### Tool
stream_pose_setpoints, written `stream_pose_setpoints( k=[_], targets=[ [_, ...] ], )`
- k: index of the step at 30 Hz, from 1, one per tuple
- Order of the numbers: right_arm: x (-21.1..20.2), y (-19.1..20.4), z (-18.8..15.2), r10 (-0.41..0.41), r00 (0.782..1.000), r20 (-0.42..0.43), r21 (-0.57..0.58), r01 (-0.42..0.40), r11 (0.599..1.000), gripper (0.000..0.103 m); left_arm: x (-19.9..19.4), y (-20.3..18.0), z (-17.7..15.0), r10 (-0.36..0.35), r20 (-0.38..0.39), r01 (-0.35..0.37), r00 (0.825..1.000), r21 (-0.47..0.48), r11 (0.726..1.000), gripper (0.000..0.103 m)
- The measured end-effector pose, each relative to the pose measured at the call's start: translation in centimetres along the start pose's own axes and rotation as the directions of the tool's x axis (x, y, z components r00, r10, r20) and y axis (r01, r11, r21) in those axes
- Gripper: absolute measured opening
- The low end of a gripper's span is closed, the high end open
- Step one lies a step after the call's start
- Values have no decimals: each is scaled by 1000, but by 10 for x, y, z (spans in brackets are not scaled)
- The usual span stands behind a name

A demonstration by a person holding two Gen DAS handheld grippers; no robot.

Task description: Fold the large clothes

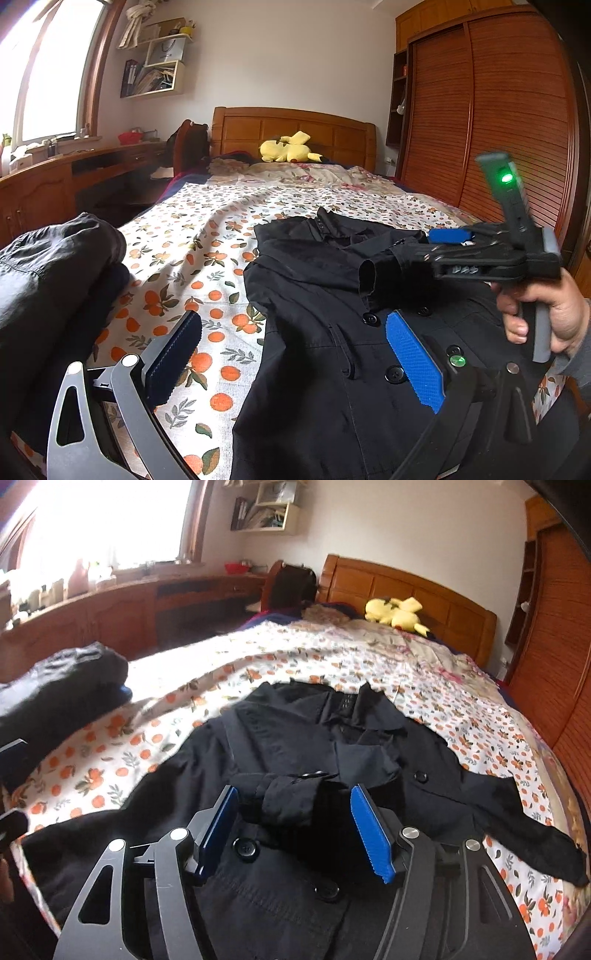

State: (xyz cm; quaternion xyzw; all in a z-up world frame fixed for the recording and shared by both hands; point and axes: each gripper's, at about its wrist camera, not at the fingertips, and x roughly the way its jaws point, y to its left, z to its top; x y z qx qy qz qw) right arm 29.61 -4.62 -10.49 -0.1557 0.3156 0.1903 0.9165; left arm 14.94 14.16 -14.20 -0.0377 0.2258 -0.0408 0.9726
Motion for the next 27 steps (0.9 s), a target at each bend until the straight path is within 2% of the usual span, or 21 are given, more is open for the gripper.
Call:
stream_pose_setpoints(
  k=[5, 6, 7, 8, 9, 10, 16, 23, 27],
  targets=[
    [19, 0, -7, -53, 997, -61, -22, 52, 998, 49, -1, -1, 0, -3, 3, 3, 1000, -1, 1000, 101],
    [22, -1, -8, -65, 995, -71, -30, 63, 998, 43, -1, -1, 1, -5, 4, 5, 1000, -1, 1000, 101],
    [24, -2, -9, -69, 995, -78, -35, 66, 997, 29, -1, -2, 1, -6, 5, 6, 1000, 0, 1000, 101],
    [25, -2, -10, -66, 994, -85, -39, 63, 997, 23, -1, -2, 2, -7, 6, 7, 1000, 0, 1000, 101],
    [25, -4, -11, -56, 995, -86, -39, 53, 998, 11, 0, -3, 2, -9, 6, 9, 1000, 2, 1000, 101],
    [23, -5, -12, -46, 996, -81, -38, 43, 998, 4, 1, -5, 2, -10, 5, 10, 1000, 3, 1000, 101],
    [-19, -24, -18, 32, 999, -13, 21, -31, 999, 3, 7, -15, 3, -27, -6, 27, 1000, 13, 1000, 101],
    [-84, -44, -41, 143, 989, 31, 82, -145, 986, 3, 14, -35, 2, -39, -12, 40, 999, 42, 998, 101],
    [-102, -52, -60, 138, 990, 20, 79, -139, 987, 3, 17, -44, 1, -44, -18, 44, 999, 54, 998, 101]
  ],
)
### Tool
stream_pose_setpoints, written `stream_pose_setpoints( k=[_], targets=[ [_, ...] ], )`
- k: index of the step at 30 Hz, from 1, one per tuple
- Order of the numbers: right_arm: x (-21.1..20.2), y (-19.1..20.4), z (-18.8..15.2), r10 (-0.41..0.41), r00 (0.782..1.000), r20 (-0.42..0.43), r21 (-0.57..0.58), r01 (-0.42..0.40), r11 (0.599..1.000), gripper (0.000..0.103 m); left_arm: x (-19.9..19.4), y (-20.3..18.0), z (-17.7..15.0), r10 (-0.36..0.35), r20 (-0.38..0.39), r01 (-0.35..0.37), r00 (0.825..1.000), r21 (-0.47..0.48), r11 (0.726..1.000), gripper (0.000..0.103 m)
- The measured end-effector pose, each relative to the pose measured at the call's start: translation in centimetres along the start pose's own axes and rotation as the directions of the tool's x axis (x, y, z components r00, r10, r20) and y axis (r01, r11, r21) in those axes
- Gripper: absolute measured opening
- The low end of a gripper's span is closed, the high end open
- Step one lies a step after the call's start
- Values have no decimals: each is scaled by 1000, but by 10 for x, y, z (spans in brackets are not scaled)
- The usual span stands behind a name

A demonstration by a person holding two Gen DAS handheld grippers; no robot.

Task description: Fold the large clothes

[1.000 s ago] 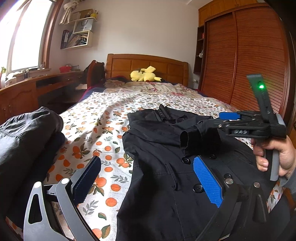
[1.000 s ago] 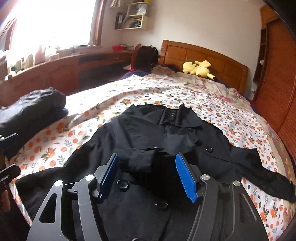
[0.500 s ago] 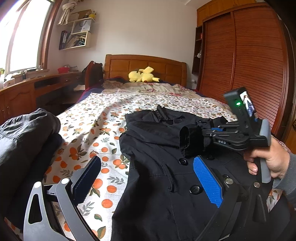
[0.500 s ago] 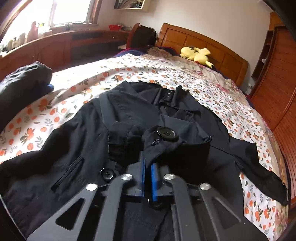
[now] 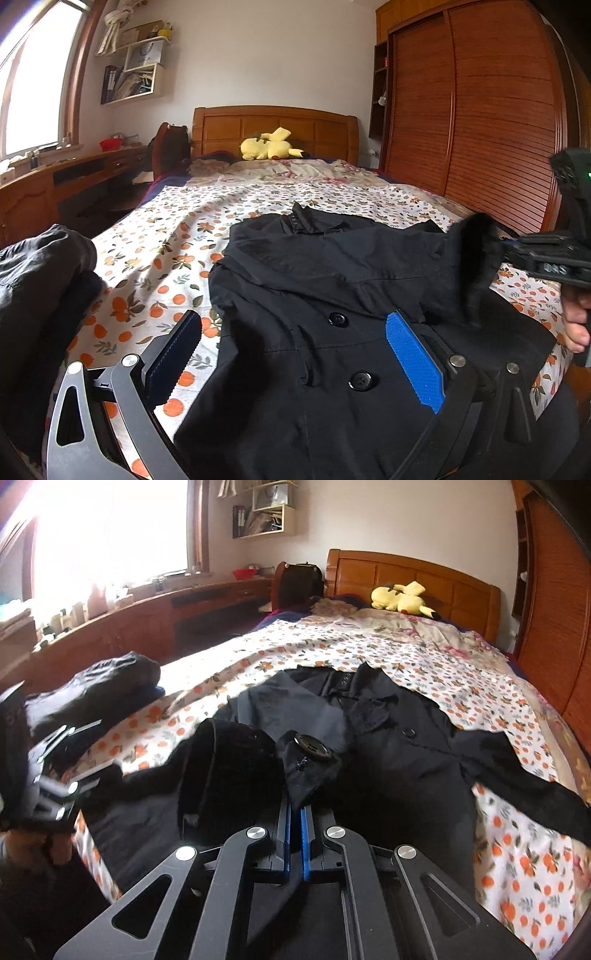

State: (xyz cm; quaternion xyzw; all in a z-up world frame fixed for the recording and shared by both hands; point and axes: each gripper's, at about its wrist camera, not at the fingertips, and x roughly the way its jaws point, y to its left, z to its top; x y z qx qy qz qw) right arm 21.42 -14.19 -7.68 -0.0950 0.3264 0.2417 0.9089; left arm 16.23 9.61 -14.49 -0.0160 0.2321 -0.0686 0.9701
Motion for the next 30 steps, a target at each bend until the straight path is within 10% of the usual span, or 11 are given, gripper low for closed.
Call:
stream_pose_setpoints(
  k=[30],
  targets=[
    [-41, -103, -52, -145, 989, 25, 65, 144, 988, 30, 15, -99, 10, -8, 1, 8, 1000, 127, 992, 101]
  ],
)
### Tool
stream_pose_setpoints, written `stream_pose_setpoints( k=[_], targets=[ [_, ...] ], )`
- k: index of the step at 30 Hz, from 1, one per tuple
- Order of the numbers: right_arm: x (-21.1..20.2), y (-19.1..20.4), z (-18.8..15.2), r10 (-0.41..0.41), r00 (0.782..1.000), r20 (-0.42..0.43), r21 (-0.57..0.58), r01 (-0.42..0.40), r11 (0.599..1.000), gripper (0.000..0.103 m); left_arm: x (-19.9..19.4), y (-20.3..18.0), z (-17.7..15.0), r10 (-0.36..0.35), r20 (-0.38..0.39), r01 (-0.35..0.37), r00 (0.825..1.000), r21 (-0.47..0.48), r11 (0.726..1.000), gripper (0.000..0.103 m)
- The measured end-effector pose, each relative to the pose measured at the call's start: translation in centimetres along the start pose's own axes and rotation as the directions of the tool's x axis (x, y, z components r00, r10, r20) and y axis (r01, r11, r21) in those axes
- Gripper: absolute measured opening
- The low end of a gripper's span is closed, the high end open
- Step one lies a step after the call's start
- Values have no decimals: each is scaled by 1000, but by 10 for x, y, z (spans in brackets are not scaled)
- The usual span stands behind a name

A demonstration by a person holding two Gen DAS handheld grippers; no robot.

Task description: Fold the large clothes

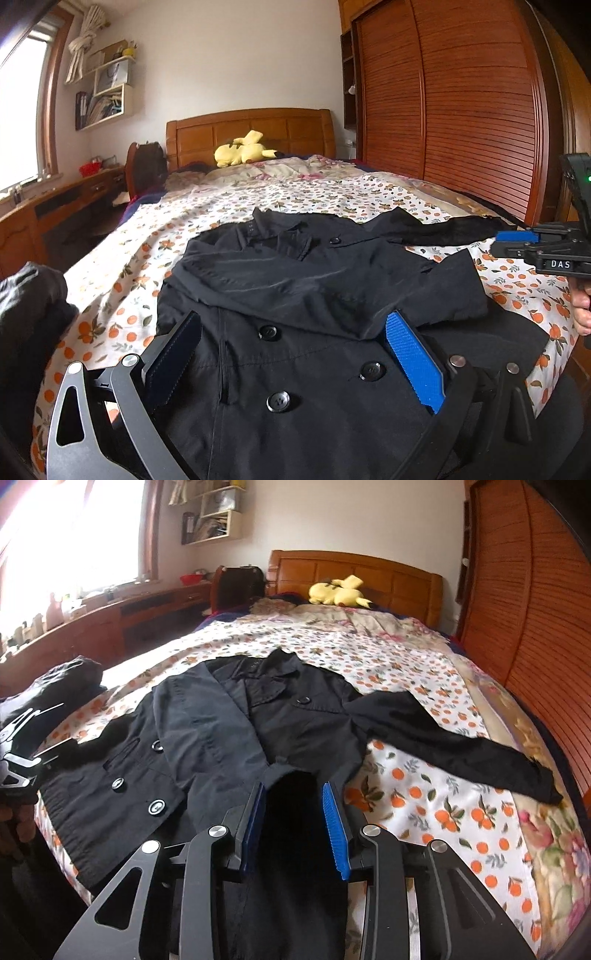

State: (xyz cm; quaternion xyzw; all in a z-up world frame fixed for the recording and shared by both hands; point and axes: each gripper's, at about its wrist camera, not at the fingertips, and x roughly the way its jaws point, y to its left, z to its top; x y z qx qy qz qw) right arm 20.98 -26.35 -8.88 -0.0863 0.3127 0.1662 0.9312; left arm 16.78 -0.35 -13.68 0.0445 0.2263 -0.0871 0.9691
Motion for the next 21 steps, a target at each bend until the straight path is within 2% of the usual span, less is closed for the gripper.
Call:
stream_pose_setpoints(
  k=[6, 9, 12, 15, 21],
  targets=[
    [24, 12, 22, 82, 997, -12, -51, -83, 995, 30, 6, -8, 12, 6, 6, -6, 1000, 8, 1000, 101],
    [46, 23, 25, 124, 991, -53, -79, -128, 989, 30, 10, -9, 14, 10, 4, -10, 1000, 13, 1000, 101],
    [70, 26, 17, 141, 983, -120, -89, -152, 984, 30, 16, -11, 15, 13, -10, -13, 1000, 36, 999, 101],
    [89, 20, -2, 113, 977, -183, -78, -129, 989, 30, 23, -14, 16, 6, -17, -5, 1000, 51, 999, 101],
    [98, 11, -32, 119, 966, -229, -56, -135, 989, 31, 48, -17, 22, -46, -32, 47, 998, 35, 998, 101]
  ],
)
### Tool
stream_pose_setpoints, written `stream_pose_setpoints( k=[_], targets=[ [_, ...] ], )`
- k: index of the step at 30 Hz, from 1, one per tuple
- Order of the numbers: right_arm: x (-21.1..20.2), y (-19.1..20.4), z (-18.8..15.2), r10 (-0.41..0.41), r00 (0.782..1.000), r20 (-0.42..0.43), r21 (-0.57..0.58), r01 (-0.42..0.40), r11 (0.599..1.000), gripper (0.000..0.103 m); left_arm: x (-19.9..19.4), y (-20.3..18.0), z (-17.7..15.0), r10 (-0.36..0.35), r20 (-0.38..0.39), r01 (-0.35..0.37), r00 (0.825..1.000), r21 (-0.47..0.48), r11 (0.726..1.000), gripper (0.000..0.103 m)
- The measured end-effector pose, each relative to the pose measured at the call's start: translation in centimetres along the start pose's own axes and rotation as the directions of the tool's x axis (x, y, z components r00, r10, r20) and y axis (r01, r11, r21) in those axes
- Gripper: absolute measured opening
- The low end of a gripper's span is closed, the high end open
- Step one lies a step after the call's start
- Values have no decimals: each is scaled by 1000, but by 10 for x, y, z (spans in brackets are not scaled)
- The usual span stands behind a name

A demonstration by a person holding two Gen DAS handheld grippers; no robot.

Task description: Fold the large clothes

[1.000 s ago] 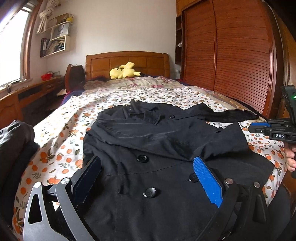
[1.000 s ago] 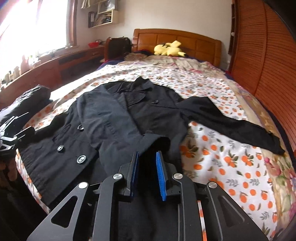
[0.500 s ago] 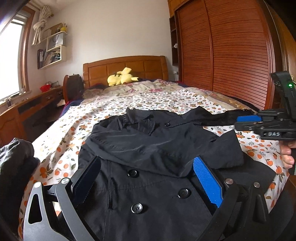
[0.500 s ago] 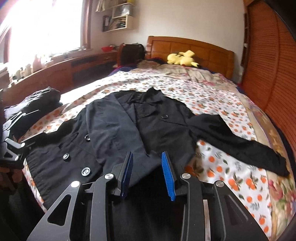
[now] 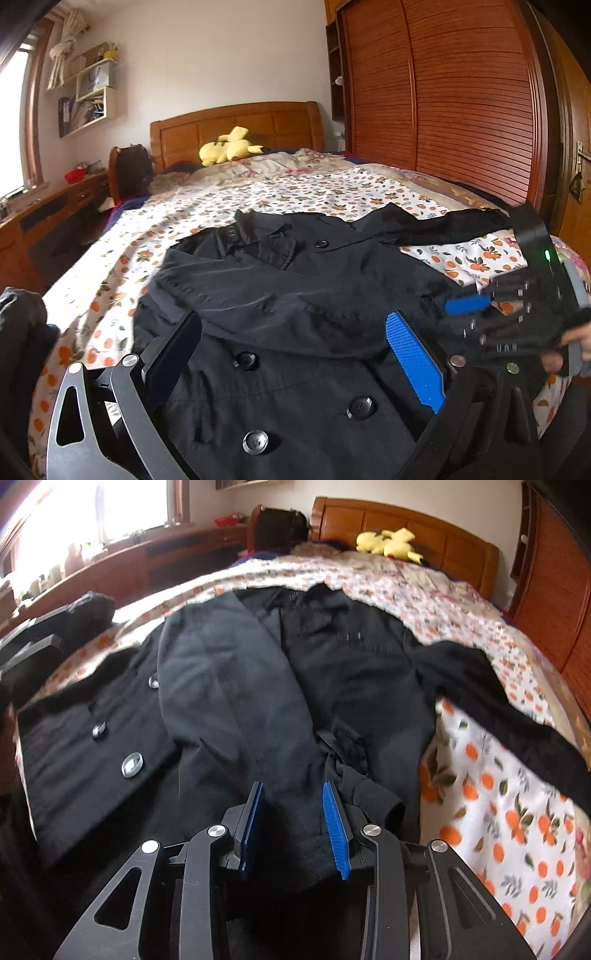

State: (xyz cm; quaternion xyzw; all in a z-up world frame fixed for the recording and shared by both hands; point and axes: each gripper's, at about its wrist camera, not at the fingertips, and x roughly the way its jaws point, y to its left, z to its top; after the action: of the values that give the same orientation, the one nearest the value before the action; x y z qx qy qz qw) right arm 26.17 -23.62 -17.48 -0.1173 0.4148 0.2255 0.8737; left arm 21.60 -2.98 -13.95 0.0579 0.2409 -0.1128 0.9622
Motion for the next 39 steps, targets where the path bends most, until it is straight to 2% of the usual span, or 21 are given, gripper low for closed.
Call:
stream_pose_setpoints(
  k=[6, 12, 24, 26, 28, 29, 31, 34, 39],
  targets=[
    [3, -2, -10, 13, 999, 30, 30, -14, 999, 31, 33, 3, 4, -33, -19, 33, 999, -11, 999, 101],
    [4, -4, -13, 19, 999, 50, 35, -21, 999, 31, 58, 8, -1, -36, -31, 35, 999, -16, 999, 101],
    [-2, -1, -16, 4, 997, 73, 26, -6, 1000, 31, 67, 15, -22, -53, -5, 53, 999, -50, 997, 101],
    [-9, -1, -13, 7, 997, 78, 33, -9, 999, 32, 66, 14, -24, -49, 5, 49, 999, -49, 998, 101],
    [-21, -4, -9, 16, 995, 95, 43, -21, 999, 41, 64, 14, -26, -45, 11, 45, 999, -49, 998, 101],
    [-28, -6, -7, 13, 994, 109, 46, -18, 999, 42, 64, 14, -26, -43, 14, 44, 999, -50, 998, 101],
    [-43, -13, -1, -10, 990, 139, 55, 2, 999, 47, 63, 13, -27, -40, 24, 41, 999, -50, 998, 101],
    [-61, -34, 11, -63, 984, 168, 81, 50, 995, 51, 61, 12, -28, -35, 35, 37, 999, -42, 998, 101],
    [-63, -88, 29, -173, 974, 145, 150, 151, 977, 51, 57, 9, -29, -31, 53, 33, 998, -32, 999, 101]
  ],
)
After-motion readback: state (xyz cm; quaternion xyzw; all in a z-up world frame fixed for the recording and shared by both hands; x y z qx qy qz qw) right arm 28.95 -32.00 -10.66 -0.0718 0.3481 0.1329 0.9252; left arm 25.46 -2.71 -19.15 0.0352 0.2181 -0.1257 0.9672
